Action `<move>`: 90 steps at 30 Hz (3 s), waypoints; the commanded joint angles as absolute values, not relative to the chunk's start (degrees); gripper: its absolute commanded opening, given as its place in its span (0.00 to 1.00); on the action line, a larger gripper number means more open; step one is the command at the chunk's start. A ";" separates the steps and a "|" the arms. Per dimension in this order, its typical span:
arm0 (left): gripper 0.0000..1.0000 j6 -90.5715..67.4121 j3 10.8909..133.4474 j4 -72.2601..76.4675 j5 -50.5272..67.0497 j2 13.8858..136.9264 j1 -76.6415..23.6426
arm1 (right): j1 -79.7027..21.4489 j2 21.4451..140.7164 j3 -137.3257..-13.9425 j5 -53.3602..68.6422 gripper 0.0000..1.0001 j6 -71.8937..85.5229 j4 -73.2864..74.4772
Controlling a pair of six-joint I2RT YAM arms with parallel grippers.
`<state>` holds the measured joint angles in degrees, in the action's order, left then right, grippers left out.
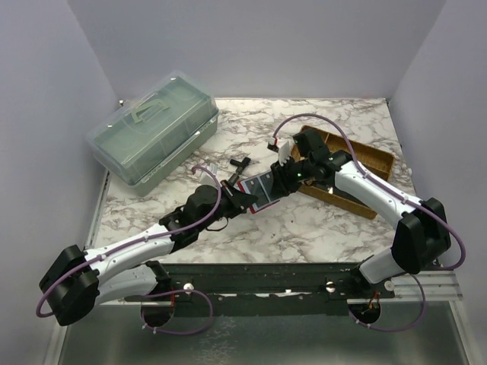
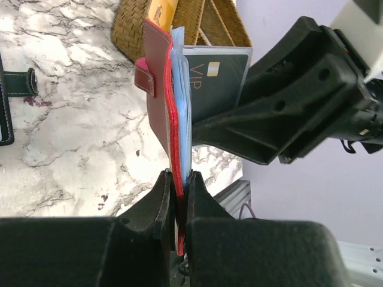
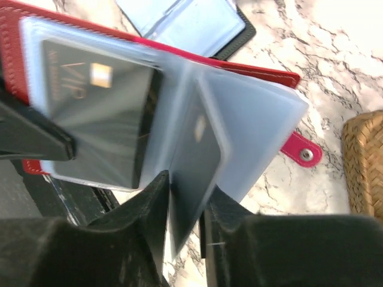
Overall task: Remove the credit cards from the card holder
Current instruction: Remove the credit card from the card holder.
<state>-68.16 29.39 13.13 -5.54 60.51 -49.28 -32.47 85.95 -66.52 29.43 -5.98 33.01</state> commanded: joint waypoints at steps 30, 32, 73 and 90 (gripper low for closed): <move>0.00 -68.65 18.94 21.55 -0.07 48.69 -49.42 | -19.78 83.55 -56.14 59.93 0.22 8.85 21.68; 0.00 -68.82 18.52 22.12 -0.09 48.23 -49.40 | -19.78 83.96 -56.34 59.27 0.22 8.87 21.88; 0.98 -75.28 11.35 21.20 -5.90 36.41 -47.35 | -12.83 85.91 -48.39 66.74 0.00 10.69 13.98; 0.96 -67.68 13.41 48.99 1.75 64.14 -46.78 | -12.83 85.91 -44.19 72.10 0.00 10.20 9.32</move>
<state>-68.36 15.18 39.42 1.23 62.17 -47.24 -13.02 85.49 -44.86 67.92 11.25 12.32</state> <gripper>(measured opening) 0.965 0.007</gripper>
